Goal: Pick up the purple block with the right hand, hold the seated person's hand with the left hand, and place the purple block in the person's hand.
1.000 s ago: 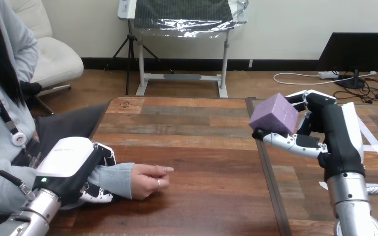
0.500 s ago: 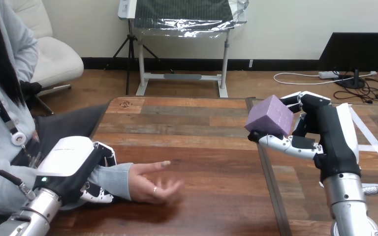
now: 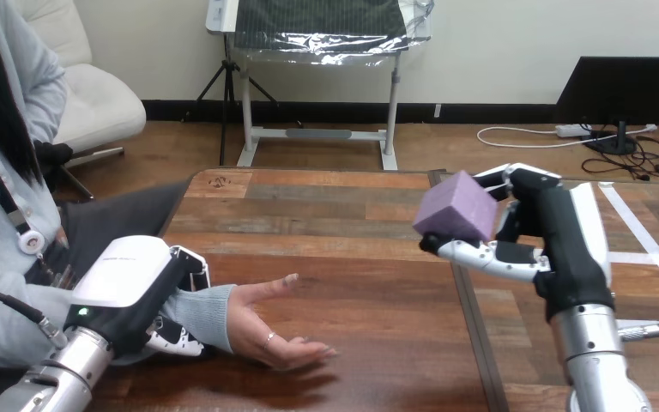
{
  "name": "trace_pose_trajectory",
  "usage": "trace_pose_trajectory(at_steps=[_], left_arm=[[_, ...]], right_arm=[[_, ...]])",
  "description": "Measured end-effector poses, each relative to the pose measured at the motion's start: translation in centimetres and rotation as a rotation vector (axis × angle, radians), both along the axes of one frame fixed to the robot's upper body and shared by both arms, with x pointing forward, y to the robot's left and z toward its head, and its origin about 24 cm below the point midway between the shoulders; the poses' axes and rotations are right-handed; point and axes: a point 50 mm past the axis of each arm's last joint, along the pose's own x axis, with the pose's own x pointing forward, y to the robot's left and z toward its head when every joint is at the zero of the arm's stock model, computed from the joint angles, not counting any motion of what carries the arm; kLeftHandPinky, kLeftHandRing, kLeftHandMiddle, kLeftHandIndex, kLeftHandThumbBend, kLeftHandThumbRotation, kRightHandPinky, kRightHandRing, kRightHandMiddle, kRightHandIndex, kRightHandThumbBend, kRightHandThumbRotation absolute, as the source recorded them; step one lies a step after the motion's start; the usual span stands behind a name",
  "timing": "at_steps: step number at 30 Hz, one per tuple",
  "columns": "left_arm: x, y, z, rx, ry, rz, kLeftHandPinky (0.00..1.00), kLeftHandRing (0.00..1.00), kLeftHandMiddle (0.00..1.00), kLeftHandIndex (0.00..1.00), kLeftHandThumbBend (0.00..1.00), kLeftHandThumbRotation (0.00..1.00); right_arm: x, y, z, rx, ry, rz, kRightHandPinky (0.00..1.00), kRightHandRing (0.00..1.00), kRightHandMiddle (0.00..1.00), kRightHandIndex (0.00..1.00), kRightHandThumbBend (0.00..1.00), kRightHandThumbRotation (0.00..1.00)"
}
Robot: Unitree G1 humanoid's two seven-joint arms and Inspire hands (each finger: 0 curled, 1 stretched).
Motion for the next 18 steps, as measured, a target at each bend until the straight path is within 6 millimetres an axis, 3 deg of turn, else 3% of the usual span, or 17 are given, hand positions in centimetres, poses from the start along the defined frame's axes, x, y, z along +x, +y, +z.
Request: trace_pose_trajectory(at_steps=[18], left_arm=[[-0.7, -0.9, 0.0, -0.019, -0.018, -0.047, 0.23, 0.24, 0.28, 0.27, 0.84, 0.13]], right_arm=[[0.0, 1.7, -0.4, 0.018, 0.023, 0.072, 0.04, 0.08, 0.13, 0.17, 0.33, 0.01]])
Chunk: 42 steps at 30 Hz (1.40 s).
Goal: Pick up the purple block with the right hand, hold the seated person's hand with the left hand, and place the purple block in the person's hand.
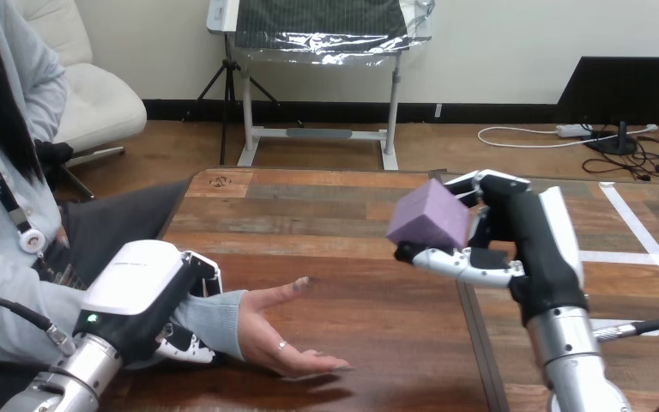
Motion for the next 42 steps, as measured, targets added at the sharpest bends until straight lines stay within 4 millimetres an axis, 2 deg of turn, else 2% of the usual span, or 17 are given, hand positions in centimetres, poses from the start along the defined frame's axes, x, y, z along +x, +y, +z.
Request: trace_pose_trajectory(at_steps=[16, 27, 32, 42], left_arm=[[-0.2, -1.0, 0.7, -0.009, -0.022, -0.054, 0.24, 0.24, 0.27, 0.27, 0.83, 0.14], [0.0, -1.8, 1.7, -0.015, -0.045, -0.085, 0.24, 0.24, 0.27, 0.28, 0.82, 0.16], [0.2, -2.2, 2.2, -0.020, -0.052, -0.096, 0.24, 0.24, 0.27, 0.28, 0.82, 0.16], [0.6, -2.9, 3.1, -0.034, -0.079, -0.108, 0.24, 0.23, 0.26, 0.27, 0.85, 0.15]], right_arm=[[-0.1, 1.9, -0.4, 0.025, 0.025, 0.057, 0.04, 0.08, 0.13, 0.17, 0.34, 0.05], [-0.6, 3.3, -0.6, 0.035, 0.047, 0.089, 0.03, 0.08, 0.13, 0.16, 0.33, 0.13], [-1.0, 3.8, -0.6, 0.047, 0.068, 0.107, 0.03, 0.07, 0.12, 0.16, 0.33, 0.13], [-1.8, 5.1, -0.4, 0.053, 0.097, 0.141, 0.02, 0.07, 0.12, 0.15, 0.33, 0.07]])
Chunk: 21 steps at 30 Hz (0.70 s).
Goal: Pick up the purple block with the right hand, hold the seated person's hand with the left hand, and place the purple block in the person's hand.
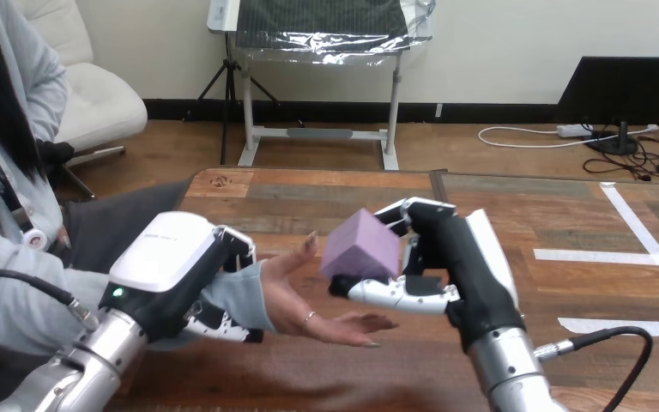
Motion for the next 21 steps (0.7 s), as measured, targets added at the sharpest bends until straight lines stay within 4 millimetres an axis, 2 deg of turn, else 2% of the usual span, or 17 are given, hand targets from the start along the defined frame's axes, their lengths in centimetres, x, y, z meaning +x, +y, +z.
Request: trace_pose_trajectory(at_steps=[21], left_arm=[[0.3, -1.3, 0.5, -0.029, -0.021, -0.023, 0.24, 0.23, 0.27, 0.27, 0.88, 0.13]], right_arm=[[-1.9, 2.0, 0.8, 0.000, 0.030, 0.080, 0.02, 0.06, 0.11, 0.14, 0.32, 0.00]])
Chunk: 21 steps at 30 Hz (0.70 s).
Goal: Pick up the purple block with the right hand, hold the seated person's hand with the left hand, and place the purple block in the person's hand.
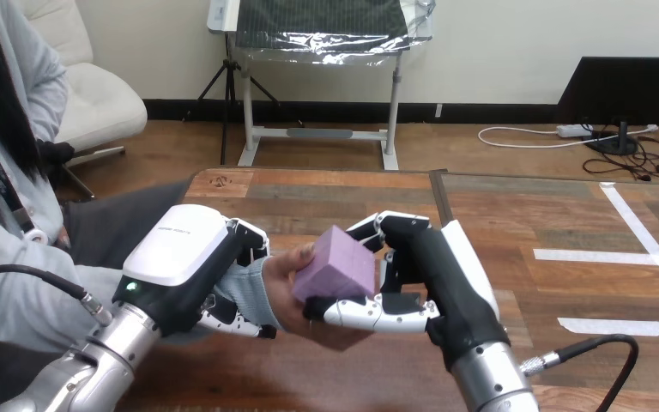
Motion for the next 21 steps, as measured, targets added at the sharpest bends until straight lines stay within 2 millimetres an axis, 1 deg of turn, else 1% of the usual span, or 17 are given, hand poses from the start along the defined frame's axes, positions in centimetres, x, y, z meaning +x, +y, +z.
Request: trace_pose_trajectory(at_steps=[10, 21], left_arm=[[0.09, -0.33, -0.03, -0.007, 0.007, -0.005, 0.23, 0.23, 0.27, 0.28, 0.90, 0.12], [0.12, -0.56, -0.07, -0.013, 0.008, -0.008, 0.23, 0.23, 0.27, 0.28, 0.90, 0.12]], right_arm=[[-0.61, 0.64, -0.08, -0.014, 0.018, 0.020, 0.02, 0.06, 0.11, 0.14, 0.32, 0.00], [-0.83, 1.02, -0.15, -0.022, 0.022, 0.033, 0.02, 0.06, 0.11, 0.15, 0.33, 0.00]])
